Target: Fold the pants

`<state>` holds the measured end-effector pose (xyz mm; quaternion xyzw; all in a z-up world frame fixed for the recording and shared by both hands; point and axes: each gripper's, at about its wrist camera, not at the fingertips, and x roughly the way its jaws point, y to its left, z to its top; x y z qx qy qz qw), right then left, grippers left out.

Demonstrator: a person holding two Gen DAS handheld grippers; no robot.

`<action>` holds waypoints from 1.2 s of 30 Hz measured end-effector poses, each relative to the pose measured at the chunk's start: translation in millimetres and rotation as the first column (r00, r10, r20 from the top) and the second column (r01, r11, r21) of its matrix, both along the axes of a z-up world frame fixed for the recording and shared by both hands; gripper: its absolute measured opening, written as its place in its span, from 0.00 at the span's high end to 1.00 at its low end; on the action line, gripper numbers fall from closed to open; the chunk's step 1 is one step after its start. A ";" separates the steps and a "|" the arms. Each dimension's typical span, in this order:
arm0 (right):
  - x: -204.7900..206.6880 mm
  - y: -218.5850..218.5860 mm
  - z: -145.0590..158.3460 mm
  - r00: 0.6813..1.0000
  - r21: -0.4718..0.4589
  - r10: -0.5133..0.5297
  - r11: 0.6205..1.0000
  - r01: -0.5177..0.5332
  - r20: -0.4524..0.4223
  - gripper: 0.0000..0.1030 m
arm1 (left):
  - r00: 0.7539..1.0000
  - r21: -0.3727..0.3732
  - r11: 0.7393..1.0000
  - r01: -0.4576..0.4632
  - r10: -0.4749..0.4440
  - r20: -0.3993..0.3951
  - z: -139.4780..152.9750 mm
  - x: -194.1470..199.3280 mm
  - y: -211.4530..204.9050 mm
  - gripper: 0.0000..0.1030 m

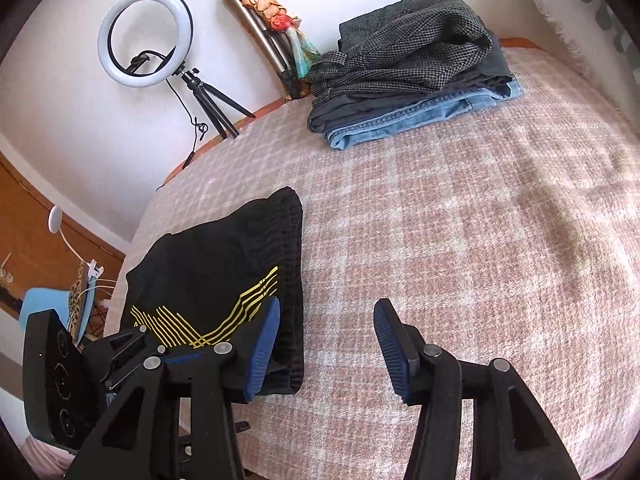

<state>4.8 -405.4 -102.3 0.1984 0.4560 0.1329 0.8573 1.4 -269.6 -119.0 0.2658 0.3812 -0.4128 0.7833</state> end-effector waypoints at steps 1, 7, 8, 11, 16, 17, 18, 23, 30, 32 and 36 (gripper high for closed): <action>-0.5 -2.2 -0.3 1.000 0.006 -0.001 1.000 0.001 0.000 0.46 | 1.000 0.010 1.000 0.008 -0.008 0.006 -2.5 0.5 -6.4 0.44; -0.3 -11.1 0.8 1.000 0.058 -0.008 0.998 0.008 -0.001 0.36 | 1.000 0.042 0.999 0.011 -0.012 0.007 -19.2 8.4 -22.4 0.44; 1.0 -12.3 1.6 1.000 0.069 -0.007 0.998 0.007 0.001 0.36 | 1.000 0.029 1.000 0.004 -0.004 -0.006 -20.2 10.9 -20.8 0.46; 7.5 -14.6 2.5 1.000 0.109 -0.007 0.994 0.007 0.000 0.34 | 0.999 -0.009 0.999 -0.034 0.033 -0.022 -18.8 21.2 -11.8 0.69; 26.6 -12.2 -5.4 0.999 0.179 0.010 0.984 -0.003 -0.038 0.33 | 0.983 -0.167 0.977 -0.131 0.107 -0.148 -4.2 40.2 13.8 0.89; 31.0 -12.2 -8.5 0.999 0.205 0.009 0.979 0.002 -0.051 0.33 | 0.981 -0.191 0.970 -0.148 0.119 -0.155 -0.8 41.7 17.7 0.89; 35.6 -12.0 -12.0 0.998 0.236 0.011 0.972 0.005 -0.063 0.32 | 0.979 -0.209 0.965 -0.159 0.127 -0.160 2.2 41.4 20.4 0.89; 61.0 0.8 -29.5 0.992 0.319 0.036 0.948 0.003 -0.119 0.32 | 0.981 -0.250 0.954 -0.167 0.136 -0.137 13.7 31.3 24.9 0.89; 85.7 25.2 -55.3 0.977 0.384 0.085 0.923 -0.005 -0.193 0.32 | 0.978 -0.318 0.927 -0.198 0.164 -0.131 30.0 26.5 41.4 0.89; 90.8 30.3 -60.8 0.974 0.414 0.098 0.910 -0.005 -0.203 0.32 | 0.977 -0.326 0.924 -0.201 0.168 -0.128 32.8 26.4 44.9 0.89; 101.1 40.1 -68.4 0.973 0.484 0.109 0.875 0.004 -0.205 0.55 | 0.975 -0.336 0.918 -0.211 0.176 -0.132 34.3 27.8 50.6 0.89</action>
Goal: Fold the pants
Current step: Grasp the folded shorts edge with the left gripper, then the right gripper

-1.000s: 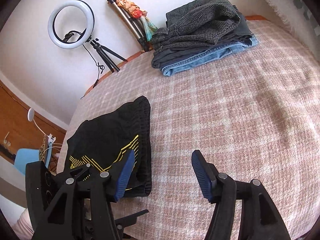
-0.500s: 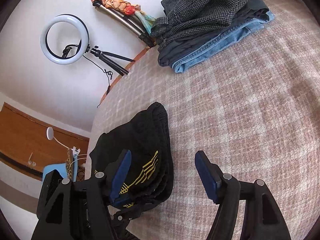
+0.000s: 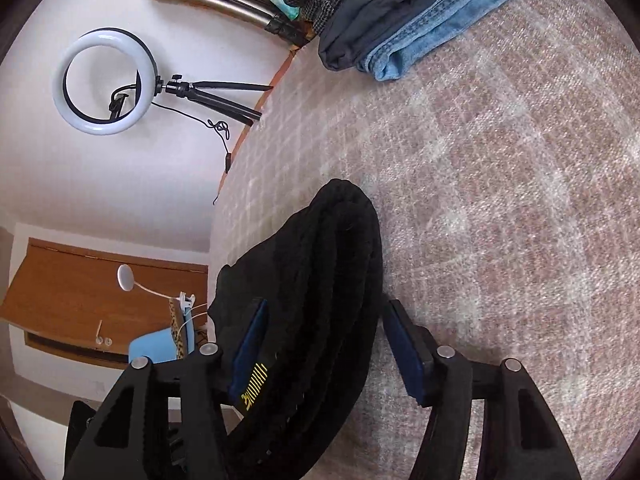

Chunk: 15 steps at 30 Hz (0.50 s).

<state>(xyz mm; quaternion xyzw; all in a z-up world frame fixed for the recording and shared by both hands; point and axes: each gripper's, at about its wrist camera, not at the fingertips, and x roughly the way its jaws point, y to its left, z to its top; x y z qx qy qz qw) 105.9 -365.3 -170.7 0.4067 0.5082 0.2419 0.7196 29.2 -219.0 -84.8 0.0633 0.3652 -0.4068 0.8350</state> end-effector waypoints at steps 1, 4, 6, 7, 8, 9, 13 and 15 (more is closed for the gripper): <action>2.1 1.9 -1.8 1.000 0.021 -0.008 1.000 0.008 -0.004 0.62 | 1.000 -0.004 1.000 -0.005 0.005 0.000 0.1 -1.2 1.6 0.89; 3.3 5.4 2.7 0.999 0.019 -0.046 0.999 0.046 0.021 0.79 | 1.000 -0.026 0.999 -0.024 0.023 -0.010 -0.6 -2.6 7.7 0.89; 4.9 11.0 15.1 0.997 -0.006 -0.052 0.999 0.052 0.057 0.82 | 0.999 -0.056 0.998 -0.038 0.037 -0.023 -0.7 -3.4 12.9 0.89; 3.3 13.1 23.1 0.995 -0.024 -0.052 0.998 0.054 0.083 0.83 | 0.999 -0.069 0.997 -0.044 0.042 -0.026 -0.3 -5.2 15.3 0.89; 1.5 15.4 31.4 0.993 -0.042 -0.052 0.998 0.057 0.107 0.84 | 0.999 -0.078 0.996 -0.048 0.046 -0.026 1.2 -5.8 17.0 0.89; -0.1 18.2 39.4 0.991 -0.063 -0.046 0.997 0.055 0.128 0.84 | 0.998 -0.085 0.995 -0.052 0.050 -0.022 3.6 -7.3 19.3 0.89; -2.0 36.3 65.6 0.982 -0.131 -0.020 0.990 0.046 0.190 0.84 | 0.997 -0.120 0.990 -0.076 0.076 0.000 17.5 -11.8 38.6 0.89; -2.6 46.5 76.6 0.976 -0.157 -0.007 0.987 0.042 0.216 0.84 | 0.995 -0.133 0.987 -0.094 0.095 0.008 23.3 -13.3 52.7 0.89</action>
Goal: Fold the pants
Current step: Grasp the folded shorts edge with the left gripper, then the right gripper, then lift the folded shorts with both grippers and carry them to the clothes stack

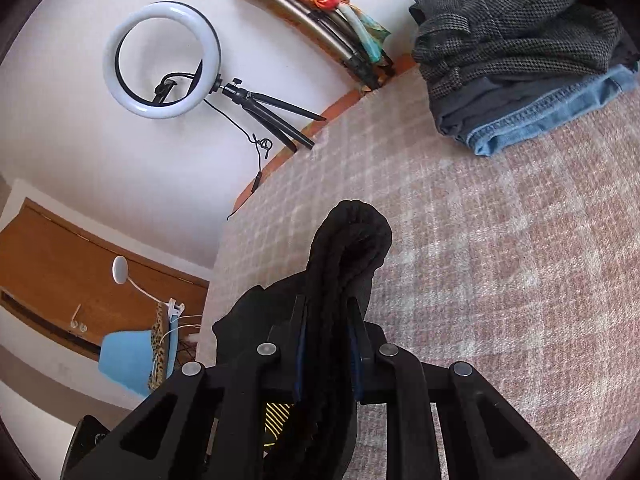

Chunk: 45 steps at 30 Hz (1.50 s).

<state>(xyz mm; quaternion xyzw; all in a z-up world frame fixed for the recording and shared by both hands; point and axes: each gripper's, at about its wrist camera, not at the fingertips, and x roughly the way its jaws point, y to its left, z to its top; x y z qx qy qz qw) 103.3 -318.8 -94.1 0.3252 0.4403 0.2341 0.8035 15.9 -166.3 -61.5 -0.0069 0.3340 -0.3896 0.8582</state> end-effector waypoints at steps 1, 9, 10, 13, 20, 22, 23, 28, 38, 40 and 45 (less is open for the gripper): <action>0.5 5.7 4.6 1.000 -0.001 0.004 1.000 -0.004 0.009 0.84 | 1.000 -0.007 1.000 -0.009 0.009 0.002 1.8 -0.2 6.7 0.89; 1.9 67.7 38.1 0.994 -0.045 0.079 0.996 -0.076 0.080 0.85 | 0.994 -0.045 0.993 -0.110 0.111 0.023 14.1 -7.3 67.0 0.89; 1.8 76.6 40.7 0.992 -0.054 0.092 0.995 -0.087 0.084 0.85 | 0.992 -0.049 0.991 -0.123 0.124 0.022 15.0 -7.3 73.9 0.89; 1.8 103.1 47.0 0.987 -0.086 0.128 0.989 -0.120 0.096 0.85 | 0.985 -0.062 0.983 -0.170 0.171 0.021 15.1 -10.7 95.6 0.89; 5.1 177.0 52.6 0.971 -0.147 0.218 0.968 -0.203 0.097 0.85 | 0.960 -0.098 0.955 -0.280 0.281 -0.002 9.7 -24.0 152.1 0.89; 5.6 197.1 52.8 0.965 -0.159 0.243 0.961 -0.227 0.096 0.85 | 0.948 -0.109 0.942 -0.316 0.317 -0.013 7.4 -26.2 169.7 0.89; 6.2 207.4 52.8 0.963 -0.167 0.253 0.958 -0.235 0.095 0.85 | 0.942 -0.114 0.935 -0.335 0.335 -0.020 5.7 -27.4 179.0 0.89; 10.8 258.9 44.7 0.953 -0.195 0.294 0.941 -0.276 0.072 0.85 | 0.905 -0.123 0.896 -0.426 0.422 -0.057 -4.9 -34.3 220.0 0.89; 21.5 353.8 5.2 0.931 -0.270 0.366 0.897 -0.351 0.007 0.85 | 0.821 -0.087 0.819 -0.567 0.554 -0.139 -39.5 -42.6 277.3 0.90; 23.1 367.7 -5.1 0.927 -0.284 0.375 0.888 -0.362 -0.011 0.85 | 0.806 -0.074 0.807 -0.586 0.571 -0.156 -46.0 -43.2 284.8 0.90; 24.8 394.2 -22.5 0.917 -0.316 0.396 0.866 -0.388 -0.041 0.85 | 0.776 -0.052 0.783 -0.620 0.601 -0.190 -54.3 -41.6 299.1 0.90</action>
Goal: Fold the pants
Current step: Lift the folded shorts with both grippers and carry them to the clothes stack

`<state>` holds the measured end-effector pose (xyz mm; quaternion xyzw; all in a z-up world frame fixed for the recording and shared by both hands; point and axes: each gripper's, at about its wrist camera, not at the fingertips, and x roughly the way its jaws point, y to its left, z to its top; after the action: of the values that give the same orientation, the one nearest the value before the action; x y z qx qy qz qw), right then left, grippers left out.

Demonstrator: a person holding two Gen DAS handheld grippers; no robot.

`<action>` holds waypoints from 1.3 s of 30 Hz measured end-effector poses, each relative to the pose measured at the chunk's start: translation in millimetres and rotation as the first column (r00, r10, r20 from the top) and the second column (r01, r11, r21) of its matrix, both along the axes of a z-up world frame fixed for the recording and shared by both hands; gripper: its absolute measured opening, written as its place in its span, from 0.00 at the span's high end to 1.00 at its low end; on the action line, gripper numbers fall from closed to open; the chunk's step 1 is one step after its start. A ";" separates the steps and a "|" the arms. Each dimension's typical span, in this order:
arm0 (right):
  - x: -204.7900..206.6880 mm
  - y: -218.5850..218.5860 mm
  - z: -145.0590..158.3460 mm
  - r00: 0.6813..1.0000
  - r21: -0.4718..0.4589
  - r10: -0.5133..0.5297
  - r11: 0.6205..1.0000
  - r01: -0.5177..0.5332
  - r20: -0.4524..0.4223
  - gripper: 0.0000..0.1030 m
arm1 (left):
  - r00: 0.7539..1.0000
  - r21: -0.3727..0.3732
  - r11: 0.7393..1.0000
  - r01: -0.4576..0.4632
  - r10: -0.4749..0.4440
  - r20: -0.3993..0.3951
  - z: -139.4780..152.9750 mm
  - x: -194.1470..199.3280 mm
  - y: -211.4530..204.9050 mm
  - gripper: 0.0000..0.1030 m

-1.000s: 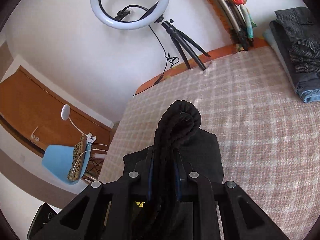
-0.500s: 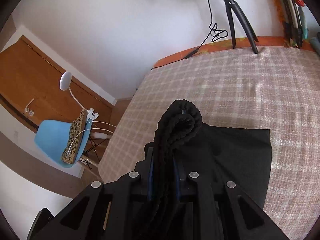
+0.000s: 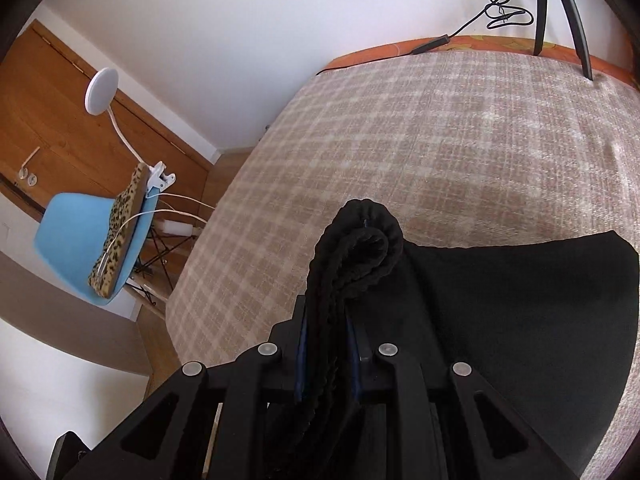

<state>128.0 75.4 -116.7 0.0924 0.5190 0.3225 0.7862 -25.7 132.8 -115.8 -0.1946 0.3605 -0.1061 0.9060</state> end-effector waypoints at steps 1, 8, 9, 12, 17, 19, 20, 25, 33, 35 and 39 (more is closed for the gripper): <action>-0.6 4.0 -3.1 1.000 -0.006 0.002 1.000 -0.002 -0.004 0.85 | 1.000 0.001 1.000 -0.012 0.012 -0.010 -0.8 -0.7 2.7 0.89; 1.7 16.8 -11.2 1.000 -0.027 0.004 1.000 -0.004 -0.012 0.84 | 0.995 -0.025 0.995 -0.094 0.093 -0.045 6.2 -9.6 24.1 0.79; 2.1 17.0 -11.2 1.000 -0.019 0.012 1.000 -0.012 -0.015 0.81 | 0.994 -0.017 0.994 -0.109 0.108 -0.032 11.0 -11.2 26.4 0.73; 3.3 18.9 -9.1 0.998 0.016 0.056 0.998 -0.056 -0.035 0.56 | 0.988 0.016 0.987 -0.157 0.157 0.010 25.1 -13.5 33.2 0.71; 0.8 6.4 14.5 0.993 0.159 0.118 0.980 -0.117 -0.001 0.42 | 0.983 0.049 0.982 -0.182 0.180 0.027 35.3 -12.4 37.7 0.71; -2.0 -2.1 26.5 0.991 0.139 0.126 0.982 -0.131 0.044 0.42 | 0.986 0.069 0.984 -0.167 0.166 0.014 33.8 -3.7 35.0 0.71; -3.5 -8.2 31.4 0.990 0.132 0.127 0.982 -0.134 0.061 0.42 | 0.987 0.082 0.984 -0.160 0.160 0.005 33.5 0.6 32.8 0.71; -11.9 -58.5 47.2 0.986 0.053 0.059 0.996 -0.068 0.158 0.37 | 0.991 0.086 0.990 -0.109 0.115 -0.064 30.9 25.9 26.3 0.63; 18.7 -143.7 12.6 0.986 -0.007 -0.151 0.988 0.152 0.077 0.30 | 0.980 0.194 0.977 -0.083 0.115 -0.160 3.5 64.4 25.7 0.61; 31.0 -153.3 -1.0 0.984 0.017 -0.175 0.985 0.174 0.025 0.30 | 0.978 0.178 0.981 -0.078 0.110 -0.178 -2.3 62.6 26.4 0.61; 51.3 -161.4 -19.4 0.980 0.090 -0.189 0.977 0.194 -0.061 0.36 | 0.975 0.189 0.979 -0.074 0.110 -0.191 -11.1 55.1 28.0 0.63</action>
<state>179.4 -86.0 -136.1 0.1880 0.5119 0.2674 0.7944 29.4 160.8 -126.9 -0.1381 0.4487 -0.0106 0.8829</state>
